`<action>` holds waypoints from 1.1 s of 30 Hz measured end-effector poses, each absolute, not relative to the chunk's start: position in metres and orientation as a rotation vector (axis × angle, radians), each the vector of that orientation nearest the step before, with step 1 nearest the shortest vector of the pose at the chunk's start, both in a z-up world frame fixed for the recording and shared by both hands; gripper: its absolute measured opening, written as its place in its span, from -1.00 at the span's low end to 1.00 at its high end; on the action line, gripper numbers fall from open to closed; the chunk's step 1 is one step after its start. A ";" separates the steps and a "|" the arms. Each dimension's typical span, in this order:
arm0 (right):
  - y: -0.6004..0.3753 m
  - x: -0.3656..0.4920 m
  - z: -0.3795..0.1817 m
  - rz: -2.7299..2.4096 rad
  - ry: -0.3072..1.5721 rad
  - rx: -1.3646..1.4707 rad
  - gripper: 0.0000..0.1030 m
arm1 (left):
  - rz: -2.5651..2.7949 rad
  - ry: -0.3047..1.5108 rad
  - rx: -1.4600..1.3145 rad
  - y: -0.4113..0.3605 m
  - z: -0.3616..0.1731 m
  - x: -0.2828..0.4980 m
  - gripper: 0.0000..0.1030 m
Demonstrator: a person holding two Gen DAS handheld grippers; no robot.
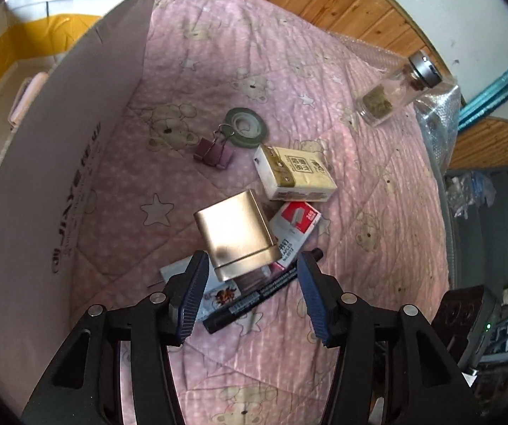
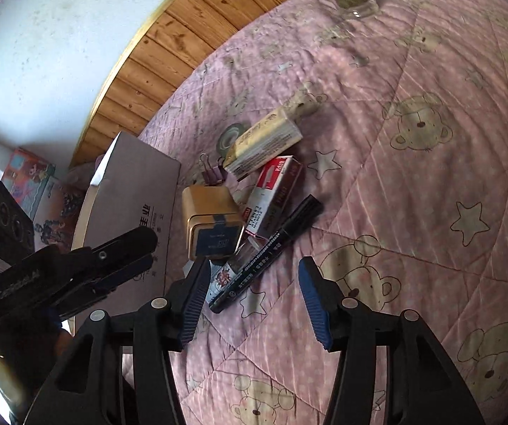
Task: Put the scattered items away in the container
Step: 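Grasp the gold metal case with the left tool while the right tool grasps the cream tissue pack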
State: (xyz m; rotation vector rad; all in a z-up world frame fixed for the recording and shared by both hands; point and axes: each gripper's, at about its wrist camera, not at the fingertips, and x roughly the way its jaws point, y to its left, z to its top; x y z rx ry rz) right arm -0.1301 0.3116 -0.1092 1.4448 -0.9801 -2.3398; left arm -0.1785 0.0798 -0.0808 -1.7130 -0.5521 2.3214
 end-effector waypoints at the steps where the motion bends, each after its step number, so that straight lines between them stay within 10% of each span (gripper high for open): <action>1: 0.314 -0.133 -0.114 -2.327 -1.012 1.466 0.03 | 2.317 -0.555 -1.737 0.081 -0.087 -0.184 0.07; 23: 0.342 -0.250 -0.147 -2.173 -1.359 1.407 0.22 | 2.360 -0.478 -1.752 0.095 -0.126 -0.216 0.08; 26: 0.327 -0.258 -0.150 -2.137 -1.273 1.428 -0.42 | 2.361 -0.461 -1.758 0.094 -0.126 -0.216 0.08; 33: 0.333 -0.239 -0.121 -2.200 -1.247 1.315 -0.53 | 2.395 -0.465 -1.752 0.084 -0.112 -0.202 0.07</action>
